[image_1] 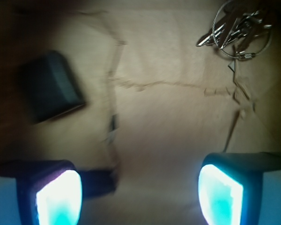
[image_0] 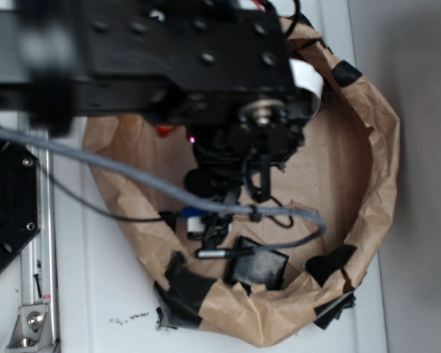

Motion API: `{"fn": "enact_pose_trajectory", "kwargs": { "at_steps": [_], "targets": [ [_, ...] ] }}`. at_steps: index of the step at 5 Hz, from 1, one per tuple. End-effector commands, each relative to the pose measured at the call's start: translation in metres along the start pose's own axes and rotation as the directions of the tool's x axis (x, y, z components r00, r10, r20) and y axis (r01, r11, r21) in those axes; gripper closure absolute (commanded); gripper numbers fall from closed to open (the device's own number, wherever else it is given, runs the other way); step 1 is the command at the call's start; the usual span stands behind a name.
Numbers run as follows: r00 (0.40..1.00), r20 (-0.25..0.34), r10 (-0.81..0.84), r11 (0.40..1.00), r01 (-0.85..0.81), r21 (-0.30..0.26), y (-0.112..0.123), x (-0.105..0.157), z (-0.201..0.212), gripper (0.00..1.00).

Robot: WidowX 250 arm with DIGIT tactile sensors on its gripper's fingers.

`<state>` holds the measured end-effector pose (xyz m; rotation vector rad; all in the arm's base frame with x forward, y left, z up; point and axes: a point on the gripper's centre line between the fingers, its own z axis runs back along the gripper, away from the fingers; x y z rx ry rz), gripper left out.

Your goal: Grab the yellow duck.

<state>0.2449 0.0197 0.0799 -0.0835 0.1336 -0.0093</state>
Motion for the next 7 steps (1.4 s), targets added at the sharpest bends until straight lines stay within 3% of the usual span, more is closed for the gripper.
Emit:
{"fn": "enact_pose_trajectory", "kwargs": {
  "at_steps": [1, 2, 3, 4, 5, 6, 7],
  "targets": [
    [0.937, -0.185, -0.297, 0.934, 0.325, 0.147, 0.015, -0.017, -0.062, 0.00],
    [0.909, -0.225, -0.352, 0.900, 0.394, 0.185, 0.033, -0.031, -0.066, 0.00],
    [0.920, -0.244, -0.308, 0.920, 0.353, 0.171, 0.051, -0.037, -0.078, 0.76],
    [0.918, -0.279, -0.282, 0.919, 0.341, 0.195, 0.058, -0.037, -0.088, 1.00],
    [0.935, -0.245, -0.258, 0.929, 0.309, 0.204, 0.059, -0.033, -0.076, 1.00],
    [0.979, -0.084, -0.184, 0.963, 0.197, 0.184, 0.044, -0.024, -0.027, 1.00],
    [0.992, -0.023, -0.121, 0.992, 0.122, 0.041, 0.026, -0.026, 0.021, 1.00]
  ]
}}
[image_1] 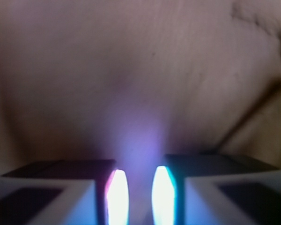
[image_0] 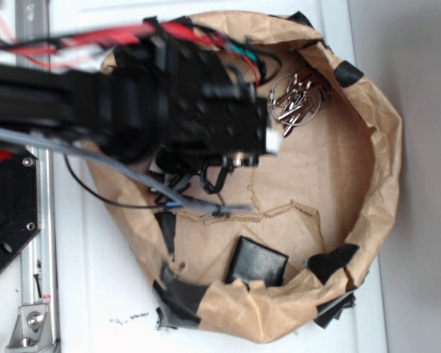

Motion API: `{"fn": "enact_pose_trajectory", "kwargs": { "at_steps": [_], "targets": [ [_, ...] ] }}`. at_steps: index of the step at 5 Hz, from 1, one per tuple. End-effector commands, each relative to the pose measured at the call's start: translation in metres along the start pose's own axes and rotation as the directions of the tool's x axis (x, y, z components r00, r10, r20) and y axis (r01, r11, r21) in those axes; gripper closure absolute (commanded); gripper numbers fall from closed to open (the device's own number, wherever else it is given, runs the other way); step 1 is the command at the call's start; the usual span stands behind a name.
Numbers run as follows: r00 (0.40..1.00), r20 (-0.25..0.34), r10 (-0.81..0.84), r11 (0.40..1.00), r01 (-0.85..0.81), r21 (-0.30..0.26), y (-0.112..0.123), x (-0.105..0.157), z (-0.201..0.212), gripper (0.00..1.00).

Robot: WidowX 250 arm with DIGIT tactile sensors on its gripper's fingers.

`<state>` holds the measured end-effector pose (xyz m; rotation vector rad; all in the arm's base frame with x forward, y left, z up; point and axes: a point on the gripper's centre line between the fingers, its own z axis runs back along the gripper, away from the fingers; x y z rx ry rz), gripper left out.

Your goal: Grab the yellow duck.

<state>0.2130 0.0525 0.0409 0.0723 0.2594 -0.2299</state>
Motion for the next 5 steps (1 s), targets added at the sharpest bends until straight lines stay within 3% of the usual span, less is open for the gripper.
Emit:
{"fn": "enact_pose_trajectory", "kwargs": {
  "at_steps": [1, 2, 3, 4, 5],
  "targets": [
    [0.972, 0.174, 0.160, 0.981, -0.136, -0.139, -0.010, -0.010, 0.109, 1.00],
    [0.896, 0.327, 0.300, 0.940, -0.219, -0.262, -0.016, -0.019, 0.126, 1.00],
    [0.819, 0.449, 0.357, 0.922, -0.233, -0.309, -0.025, -0.031, 0.130, 1.00],
    [0.914, 0.387, 0.121, 0.991, -0.093, -0.092, -0.016, -0.027, 0.125, 0.00],
    [0.935, 0.321, 0.151, 0.973, -0.084, -0.214, -0.004, -0.024, 0.092, 0.00]
  ]
}}
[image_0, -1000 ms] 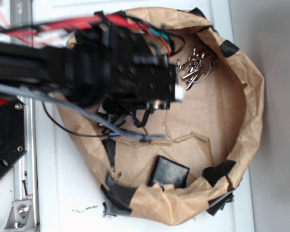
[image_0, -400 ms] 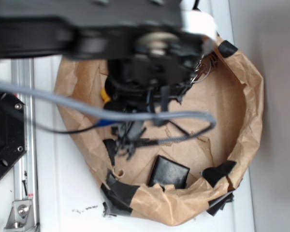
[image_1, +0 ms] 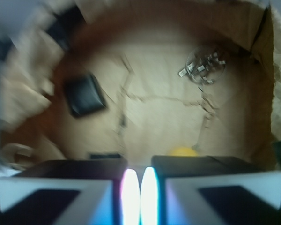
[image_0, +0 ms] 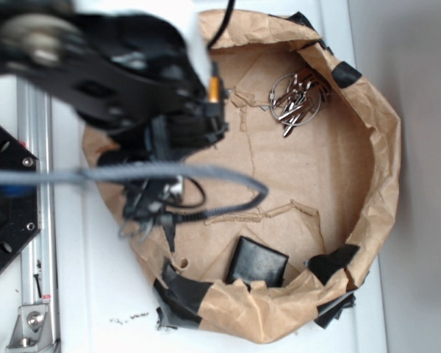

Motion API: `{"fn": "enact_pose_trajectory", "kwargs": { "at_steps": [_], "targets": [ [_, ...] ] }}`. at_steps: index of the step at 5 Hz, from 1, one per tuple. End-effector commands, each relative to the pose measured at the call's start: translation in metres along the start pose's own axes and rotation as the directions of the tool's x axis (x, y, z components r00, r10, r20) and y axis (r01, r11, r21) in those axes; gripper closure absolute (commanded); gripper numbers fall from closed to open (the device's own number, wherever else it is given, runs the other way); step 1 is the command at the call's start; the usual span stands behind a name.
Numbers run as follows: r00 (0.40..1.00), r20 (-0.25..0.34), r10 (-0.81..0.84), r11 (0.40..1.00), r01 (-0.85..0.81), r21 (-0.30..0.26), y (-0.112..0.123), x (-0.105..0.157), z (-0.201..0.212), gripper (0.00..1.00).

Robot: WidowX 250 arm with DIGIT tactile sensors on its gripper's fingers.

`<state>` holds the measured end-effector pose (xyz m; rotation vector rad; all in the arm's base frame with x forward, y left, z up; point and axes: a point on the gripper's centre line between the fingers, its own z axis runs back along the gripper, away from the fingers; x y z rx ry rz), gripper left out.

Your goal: Grab the yellow duck.

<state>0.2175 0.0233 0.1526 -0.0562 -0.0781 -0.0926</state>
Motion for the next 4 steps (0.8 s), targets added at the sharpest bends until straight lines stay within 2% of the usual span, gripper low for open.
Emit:
{"fn": "enact_pose_trajectory", "kwargs": {
  "at_steps": [1, 2, 3, 4],
  "targets": [
    [0.994, -0.077, -0.076, 0.995, 0.071, -0.077, 0.054, 0.010, -0.049, 0.00],
    [0.990, -0.117, -0.082, 0.997, 0.082, -0.001, 0.061, 0.006, -0.066, 0.00],
    [0.988, -0.114, -0.101, 0.992, 0.110, 0.068, 0.060, -0.001, -0.075, 0.00],
    [0.977, -0.137, -0.165, 0.981, 0.177, 0.081, 0.058, -0.007, -0.095, 0.00]
  ]
}}
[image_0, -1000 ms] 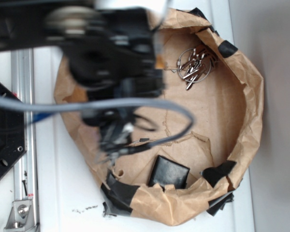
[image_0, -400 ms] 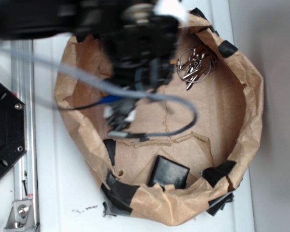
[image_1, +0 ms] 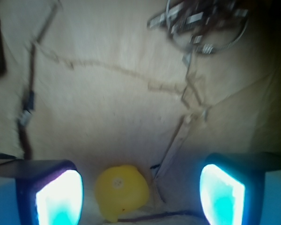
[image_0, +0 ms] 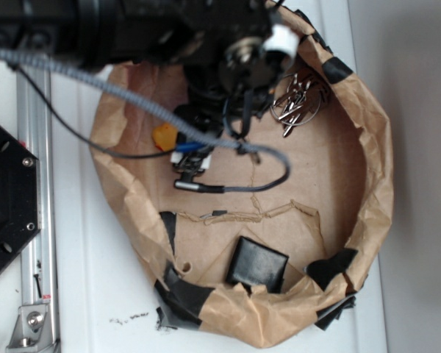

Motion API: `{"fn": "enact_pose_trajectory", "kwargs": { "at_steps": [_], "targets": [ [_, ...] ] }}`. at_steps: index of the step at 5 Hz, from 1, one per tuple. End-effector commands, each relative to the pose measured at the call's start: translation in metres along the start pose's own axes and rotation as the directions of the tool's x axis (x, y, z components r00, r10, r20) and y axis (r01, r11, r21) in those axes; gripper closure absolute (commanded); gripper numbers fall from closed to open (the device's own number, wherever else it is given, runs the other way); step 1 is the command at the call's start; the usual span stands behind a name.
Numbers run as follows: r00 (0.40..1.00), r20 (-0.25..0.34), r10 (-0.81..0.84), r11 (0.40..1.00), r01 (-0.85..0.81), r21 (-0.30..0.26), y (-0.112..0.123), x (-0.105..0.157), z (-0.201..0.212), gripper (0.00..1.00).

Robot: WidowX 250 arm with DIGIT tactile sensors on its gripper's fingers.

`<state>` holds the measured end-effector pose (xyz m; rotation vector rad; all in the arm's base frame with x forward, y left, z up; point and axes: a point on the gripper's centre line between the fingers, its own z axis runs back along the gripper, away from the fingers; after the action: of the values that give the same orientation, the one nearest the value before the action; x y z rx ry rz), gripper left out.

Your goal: Grab the yellow duck.

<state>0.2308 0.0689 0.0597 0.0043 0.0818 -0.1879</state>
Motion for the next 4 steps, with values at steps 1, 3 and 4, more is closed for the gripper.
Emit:
{"fn": "enact_pose_trajectory", "kwargs": {
  "at_steps": [1, 3, 4],
  "targets": [
    [0.997, 0.004, -0.076, 0.991, 0.075, 0.108, 0.015, -0.015, -0.023, 0.00],
    [0.964, -0.268, 0.005, 0.945, -0.092, -0.314, -0.036, -0.037, -0.059, 0.00],
    [0.928, -0.367, 0.065, 0.977, -0.134, -0.165, -0.037, -0.050, -0.074, 0.78]
  ]
}}
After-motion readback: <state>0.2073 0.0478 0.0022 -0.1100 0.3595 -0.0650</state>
